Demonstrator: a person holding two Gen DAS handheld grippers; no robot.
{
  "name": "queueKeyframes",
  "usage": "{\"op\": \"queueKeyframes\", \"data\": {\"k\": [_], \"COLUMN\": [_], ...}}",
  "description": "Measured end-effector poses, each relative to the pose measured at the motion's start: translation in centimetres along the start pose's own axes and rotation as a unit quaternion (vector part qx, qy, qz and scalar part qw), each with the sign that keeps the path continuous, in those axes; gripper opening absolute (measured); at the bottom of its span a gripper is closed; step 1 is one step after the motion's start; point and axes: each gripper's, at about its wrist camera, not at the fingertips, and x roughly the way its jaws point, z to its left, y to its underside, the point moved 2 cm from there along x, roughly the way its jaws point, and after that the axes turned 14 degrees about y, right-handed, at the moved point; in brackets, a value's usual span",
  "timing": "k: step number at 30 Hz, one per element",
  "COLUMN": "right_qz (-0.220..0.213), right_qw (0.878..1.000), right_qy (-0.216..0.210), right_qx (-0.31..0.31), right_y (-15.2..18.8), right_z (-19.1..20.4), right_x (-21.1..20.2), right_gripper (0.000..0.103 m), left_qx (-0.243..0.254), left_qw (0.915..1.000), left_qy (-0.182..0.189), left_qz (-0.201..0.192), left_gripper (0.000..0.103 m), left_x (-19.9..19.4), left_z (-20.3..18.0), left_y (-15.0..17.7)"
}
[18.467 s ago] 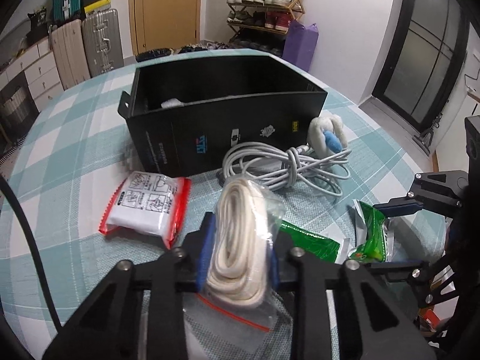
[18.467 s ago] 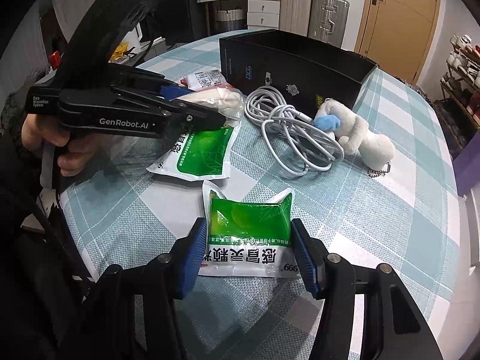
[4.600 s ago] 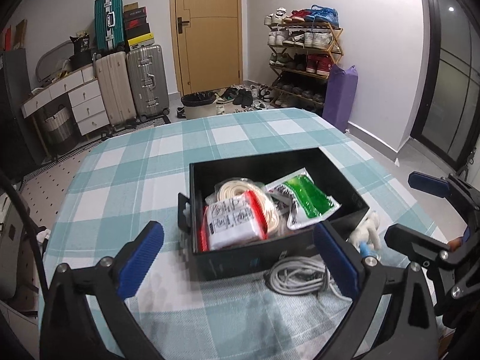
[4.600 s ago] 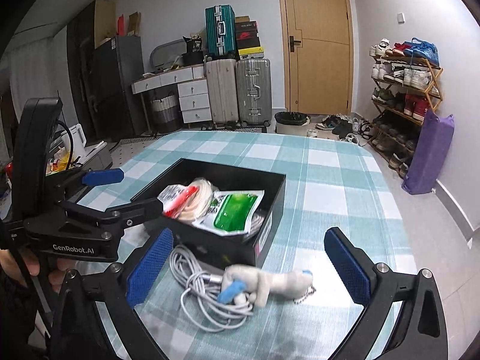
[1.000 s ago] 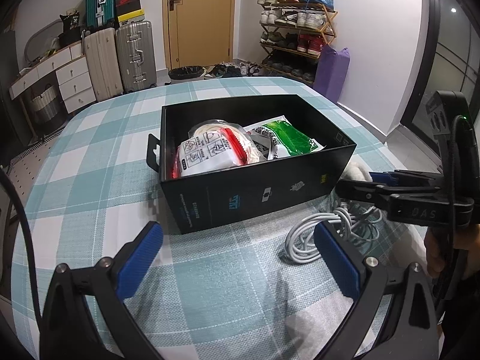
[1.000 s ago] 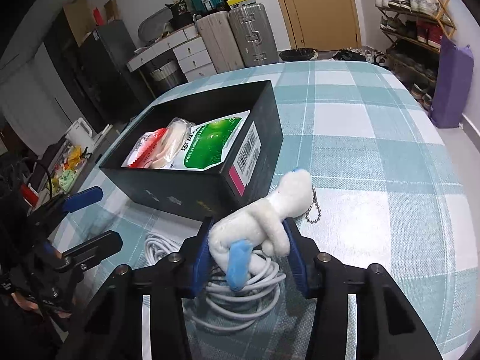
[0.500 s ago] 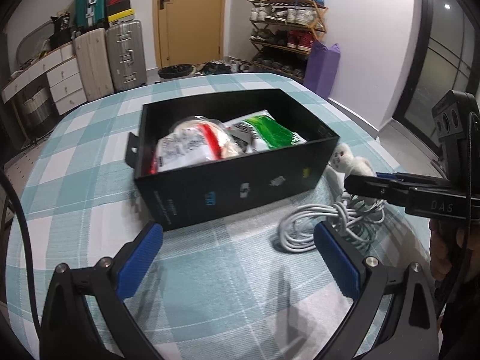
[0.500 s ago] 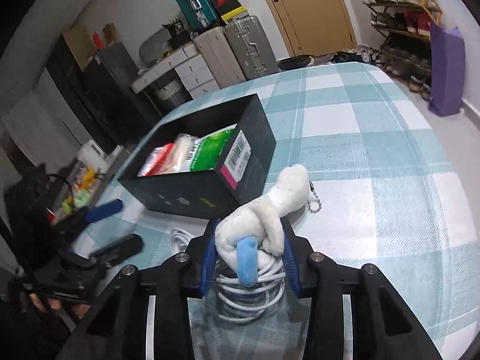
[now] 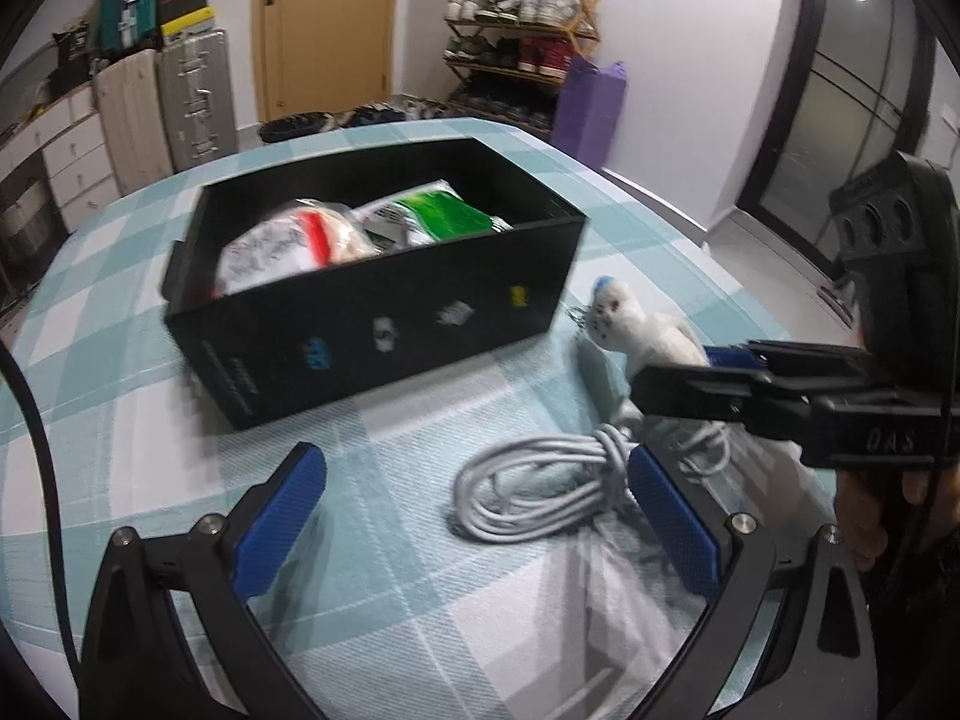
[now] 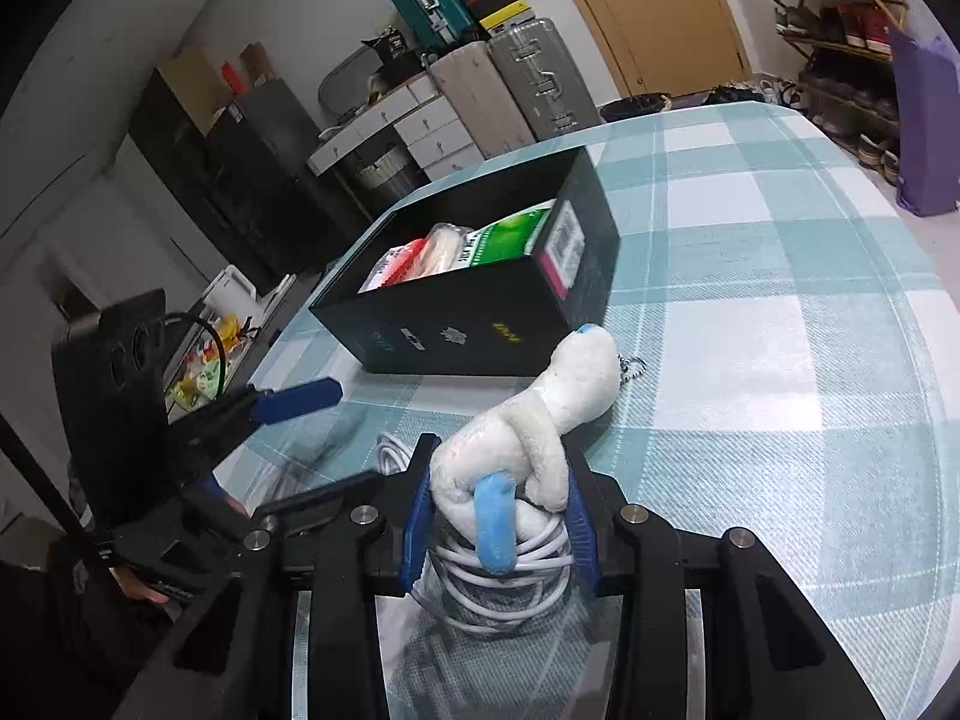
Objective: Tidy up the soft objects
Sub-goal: 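Lift the white plush toy with the right gripper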
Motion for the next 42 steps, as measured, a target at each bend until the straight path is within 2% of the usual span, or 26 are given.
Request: {"op": "queueKeyframes", "data": {"k": [6, 9, 15, 19, 22, 24, 29, 33, 42], "right_qz": [0.008, 0.008, 0.009, 0.014, 0.013, 0.012, 0.008, 0.001, -0.014], "right_qw": [1.0, 1.0, 1.0, 1.0, 1.0, 1.0, 1.0, 1.0, 1.0], "right_qy": [0.002, 0.004, 0.003, -0.004, -0.003, 0.0, -0.002, -0.002, -0.002], "right_qx": [0.006, 0.002, 0.005, 0.007, 0.005, 0.004, 0.002, 0.002, 0.001], "right_y": [0.2, 0.2, 0.2, 0.1, 0.1, 0.0, -0.1, -0.1, -0.4], "right_z": [-0.3, -0.2, -0.6, -0.7, -0.6, -0.7, -0.7, -0.8, -1.0], "right_x": [0.4, 0.3, 0.5, 0.8, 0.8, 0.8, 0.8, 0.5, -0.2], "right_gripper": [0.038, 0.038, 0.038, 0.039, 0.039, 0.039, 0.039, 0.039, 0.039], "left_qx": [0.031, 0.034, 0.033, 0.059, 0.059, 0.064, 0.067, 0.057, 0.055], "left_qw": [0.9988, 0.9985, 0.9974, 0.9957, 0.9952, 0.9958, 0.9955, 0.9961, 0.9963], "left_qy": [0.013, 0.013, 0.036, 0.038, 0.046, 0.03, 0.035, 0.043, 0.044], "left_qz": [0.035, 0.04, 0.054, 0.061, 0.062, 0.059, 0.058, 0.053, 0.048], "left_gripper": [0.101, 0.102, 0.102, 0.1, 0.092, 0.08, 0.077, 0.071, 0.069], "left_x": [1.8, 2.4, 2.9, 3.6, 3.7, 3.5, 3.2, 2.7, 1.9], "left_z": [-1.8, -2.1, -2.2, -3.2, -3.4, -3.3, -3.1, -2.7, -2.4], "left_y": [0.6, 0.4, 0.2, 0.4, 0.5, 0.5, 0.6, 0.8, 1.2]}}
